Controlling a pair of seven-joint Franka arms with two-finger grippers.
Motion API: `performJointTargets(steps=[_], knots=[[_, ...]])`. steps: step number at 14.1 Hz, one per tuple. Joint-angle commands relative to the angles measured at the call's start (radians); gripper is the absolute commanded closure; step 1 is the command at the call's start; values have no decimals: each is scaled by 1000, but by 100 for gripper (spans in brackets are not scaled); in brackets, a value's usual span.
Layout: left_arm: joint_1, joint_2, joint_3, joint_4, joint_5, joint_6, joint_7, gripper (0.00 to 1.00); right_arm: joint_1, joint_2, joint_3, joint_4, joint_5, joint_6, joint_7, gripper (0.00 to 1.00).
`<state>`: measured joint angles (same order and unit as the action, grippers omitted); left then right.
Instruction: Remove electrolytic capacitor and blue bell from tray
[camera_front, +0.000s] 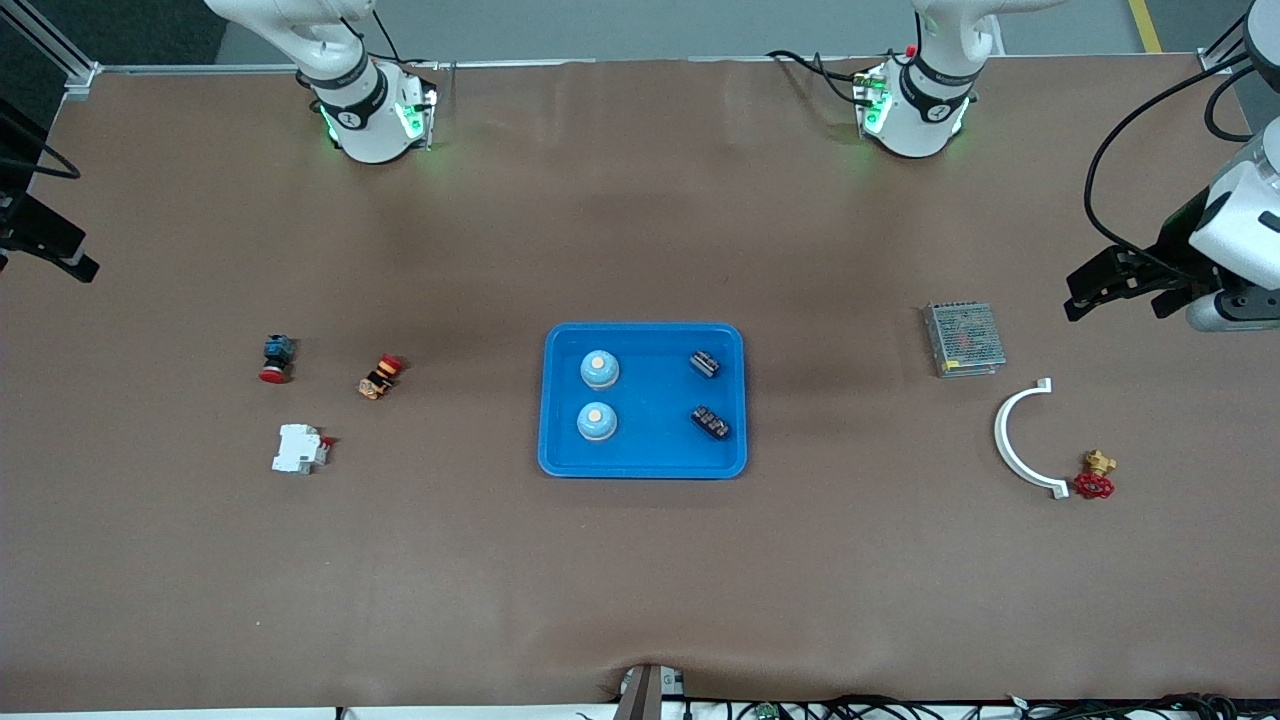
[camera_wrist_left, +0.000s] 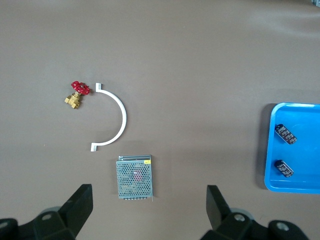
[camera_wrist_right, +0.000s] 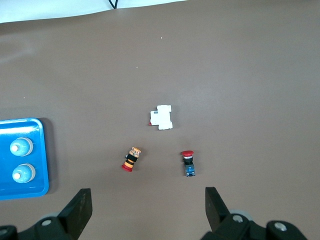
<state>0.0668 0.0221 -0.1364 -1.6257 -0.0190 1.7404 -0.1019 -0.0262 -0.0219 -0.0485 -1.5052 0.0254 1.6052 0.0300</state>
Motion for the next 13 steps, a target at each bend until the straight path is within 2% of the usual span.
performJointTargets(steps=[1,13], knots=[[8,4,-2,10,-7,-15,19,0,-14,-33,6,-35,16,13,10,0],[5,4,-2,15,-7,-15,11,0,-35,-35,2,-36,16,7,-5,0]])
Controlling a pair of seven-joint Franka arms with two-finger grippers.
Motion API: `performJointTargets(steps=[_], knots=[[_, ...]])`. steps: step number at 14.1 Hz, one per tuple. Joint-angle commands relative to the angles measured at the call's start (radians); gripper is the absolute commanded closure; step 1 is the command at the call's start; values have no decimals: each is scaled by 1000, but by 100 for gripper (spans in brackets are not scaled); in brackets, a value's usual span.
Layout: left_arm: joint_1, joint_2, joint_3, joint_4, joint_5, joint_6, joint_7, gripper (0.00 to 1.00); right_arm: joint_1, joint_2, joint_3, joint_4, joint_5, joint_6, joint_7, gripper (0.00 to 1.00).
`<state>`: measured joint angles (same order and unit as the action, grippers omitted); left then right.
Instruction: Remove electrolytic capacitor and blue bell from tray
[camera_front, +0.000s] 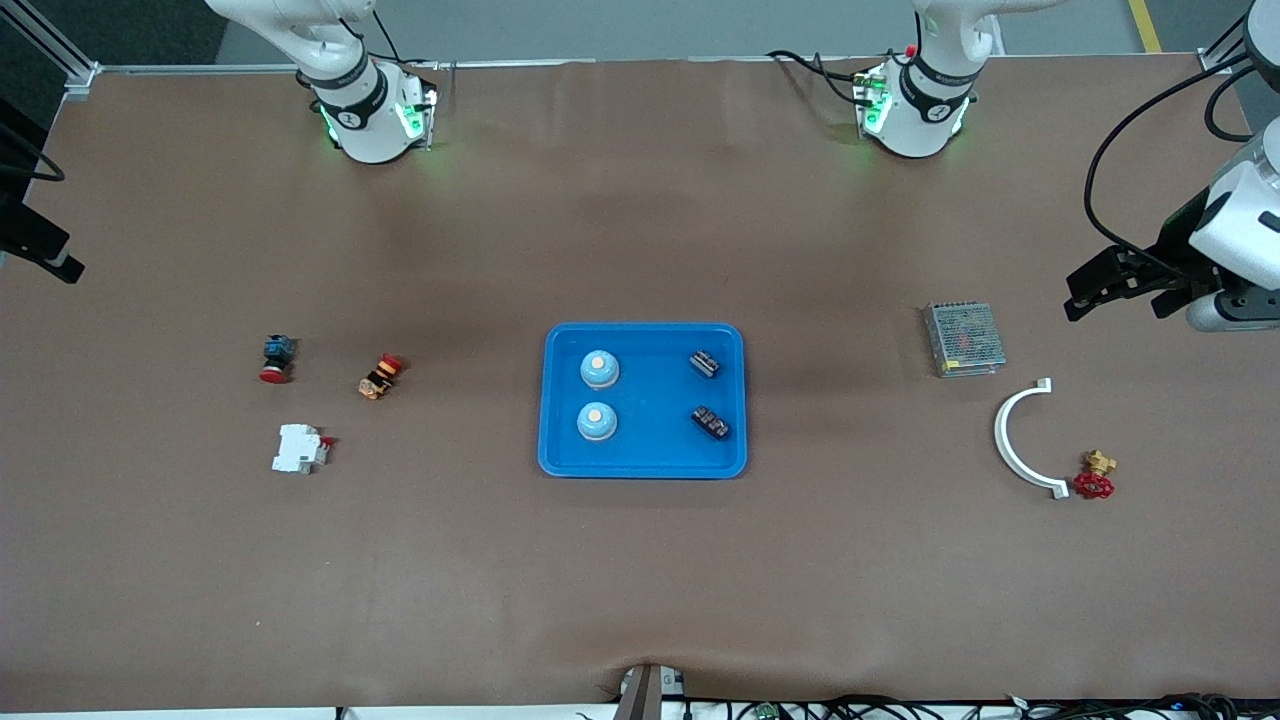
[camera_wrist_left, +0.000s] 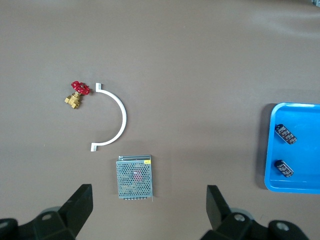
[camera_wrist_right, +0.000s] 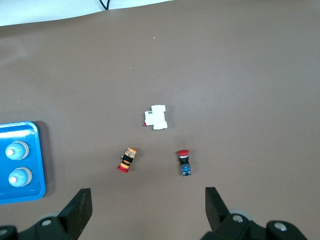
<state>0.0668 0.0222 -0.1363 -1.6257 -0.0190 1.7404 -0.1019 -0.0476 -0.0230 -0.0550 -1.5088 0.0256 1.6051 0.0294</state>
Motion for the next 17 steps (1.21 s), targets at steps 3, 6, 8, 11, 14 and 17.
performJointTargets(steps=[3,6,8,11,14,17], knots=[[4,4,-8,15,-7,-15,1,0,-12,-32,10,-62,46,25,33,0],[4,2,-8,10,-7,-16,1,0,-6,-41,15,-149,79,74,64,0],[5,4,-8,10,-7,-16,8,0,35,-49,18,-224,77,119,105,0],[5,5,-8,9,-7,-16,-4,0,118,-67,18,-347,79,247,193,0],[-4,21,-12,6,-7,-18,-72,0,257,-60,18,-396,77,334,424,0],[-12,39,-57,13,-7,-22,-227,0,368,-11,18,-399,70,363,539,0]])
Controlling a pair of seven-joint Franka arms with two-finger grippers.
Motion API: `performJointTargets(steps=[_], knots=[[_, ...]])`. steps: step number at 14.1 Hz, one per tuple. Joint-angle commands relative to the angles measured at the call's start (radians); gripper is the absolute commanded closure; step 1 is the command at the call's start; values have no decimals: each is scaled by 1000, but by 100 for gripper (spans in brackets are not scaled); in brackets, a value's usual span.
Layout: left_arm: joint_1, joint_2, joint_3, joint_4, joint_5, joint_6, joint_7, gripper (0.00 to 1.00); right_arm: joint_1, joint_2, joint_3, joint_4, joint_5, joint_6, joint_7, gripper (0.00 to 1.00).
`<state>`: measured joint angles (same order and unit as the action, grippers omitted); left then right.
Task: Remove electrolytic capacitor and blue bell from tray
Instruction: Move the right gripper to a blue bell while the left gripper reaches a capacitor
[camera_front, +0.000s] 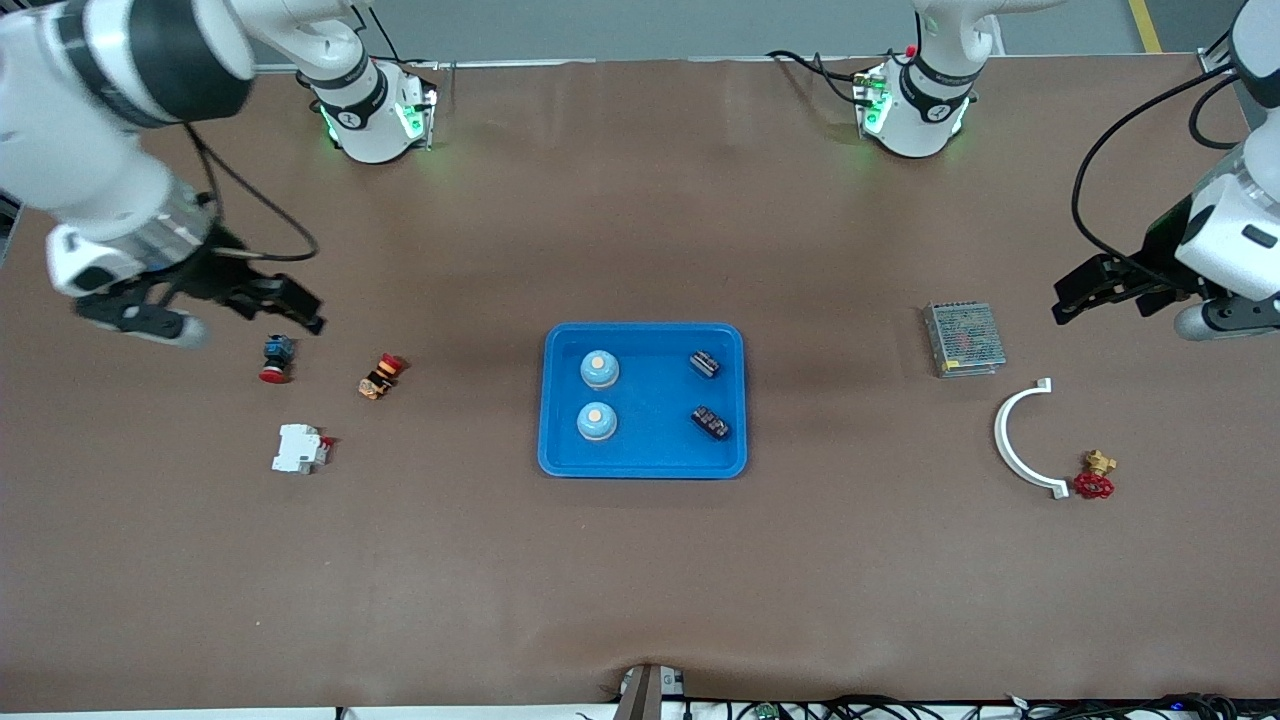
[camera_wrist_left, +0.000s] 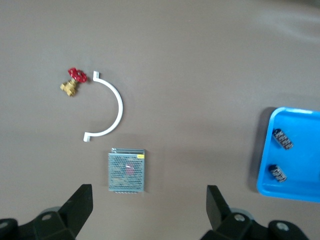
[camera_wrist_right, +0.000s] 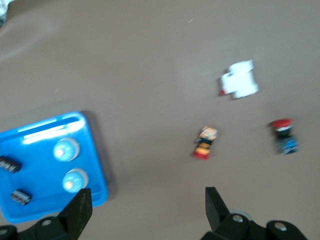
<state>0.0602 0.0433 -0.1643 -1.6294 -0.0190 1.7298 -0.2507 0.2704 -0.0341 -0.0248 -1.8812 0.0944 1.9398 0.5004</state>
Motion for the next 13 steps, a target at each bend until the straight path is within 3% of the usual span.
performJointTargets(steps=[1,5,8,13], knots=[[-16,35,-53,20,-6,-9,-140,0,73,28,-10,-26,2,54,107,0],[-133,93,-75,23,27,-1,-433,0,206,161,-12,-21,5,230,337,0],[-219,167,-76,46,27,10,-661,0,240,287,-10,20,5,330,377,0],[-336,380,-76,189,27,68,-1010,0,302,551,-12,259,4,327,444,0]])
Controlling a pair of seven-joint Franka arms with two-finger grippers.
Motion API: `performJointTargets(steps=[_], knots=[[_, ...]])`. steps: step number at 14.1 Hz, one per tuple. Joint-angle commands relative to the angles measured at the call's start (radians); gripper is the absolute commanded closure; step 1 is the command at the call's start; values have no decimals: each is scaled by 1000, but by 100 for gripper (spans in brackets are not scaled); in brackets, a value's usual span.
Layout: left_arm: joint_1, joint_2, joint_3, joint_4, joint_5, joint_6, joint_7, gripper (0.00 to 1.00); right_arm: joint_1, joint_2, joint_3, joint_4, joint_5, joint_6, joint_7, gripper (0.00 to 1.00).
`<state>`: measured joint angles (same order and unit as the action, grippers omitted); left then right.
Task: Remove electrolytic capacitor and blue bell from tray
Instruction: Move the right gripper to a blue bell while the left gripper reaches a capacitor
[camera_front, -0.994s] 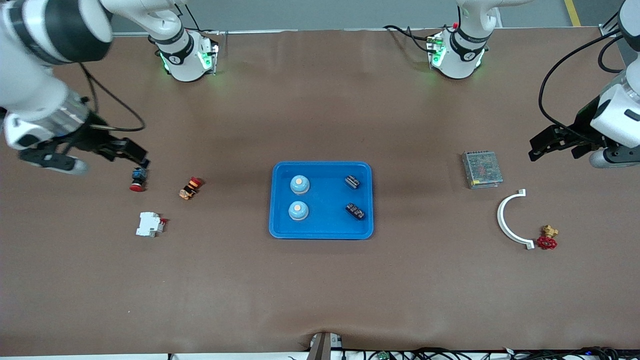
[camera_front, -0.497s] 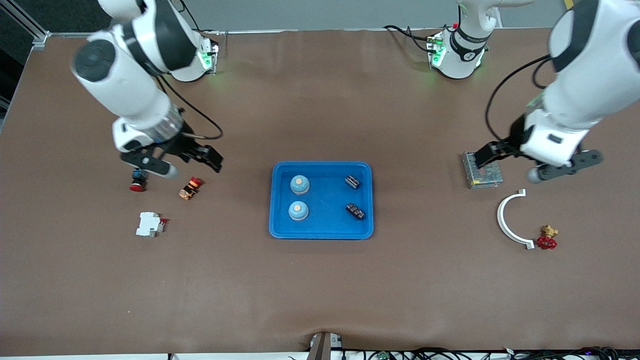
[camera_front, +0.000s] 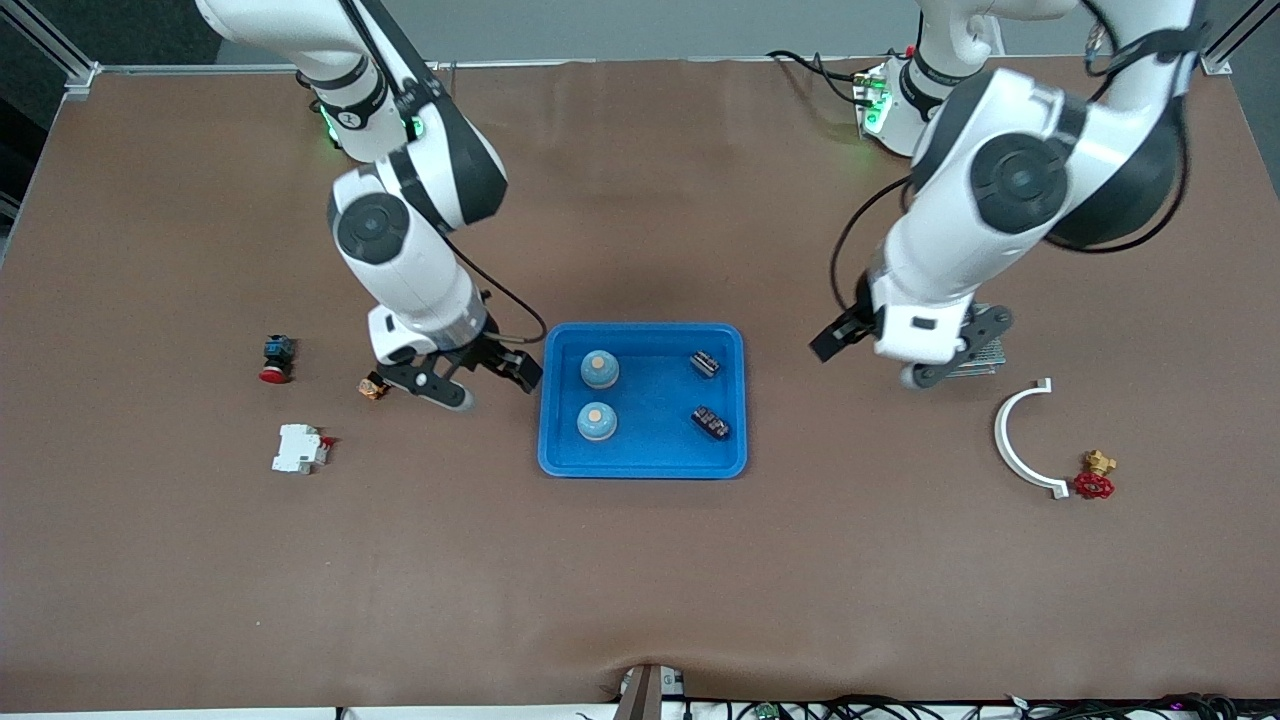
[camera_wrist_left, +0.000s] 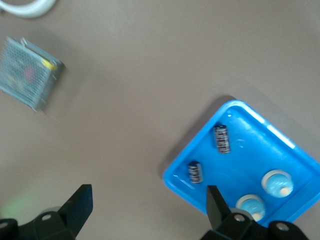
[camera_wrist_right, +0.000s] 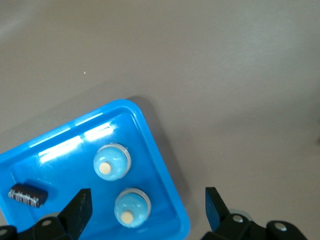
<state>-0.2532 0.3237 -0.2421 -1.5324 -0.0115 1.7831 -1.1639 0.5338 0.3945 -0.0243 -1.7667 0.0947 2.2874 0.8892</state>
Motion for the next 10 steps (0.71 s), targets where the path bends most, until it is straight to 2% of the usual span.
performJointTargets(steps=[1,3,5,8,10], knots=[[-32,124,1,90,21,54,-124,0,54,177,-12,201,3,-28,82,0],[-41,179,1,92,21,120,-196,0,77,275,-12,278,-3,-28,137,0],[-52,234,3,92,21,214,-240,0,100,340,-14,309,-3,-16,168,0],[-90,305,15,92,28,343,-298,0,104,388,-14,345,0,-16,179,0],[-104,340,17,93,77,375,-344,0,106,405,-13,360,3,-14,182,0]])
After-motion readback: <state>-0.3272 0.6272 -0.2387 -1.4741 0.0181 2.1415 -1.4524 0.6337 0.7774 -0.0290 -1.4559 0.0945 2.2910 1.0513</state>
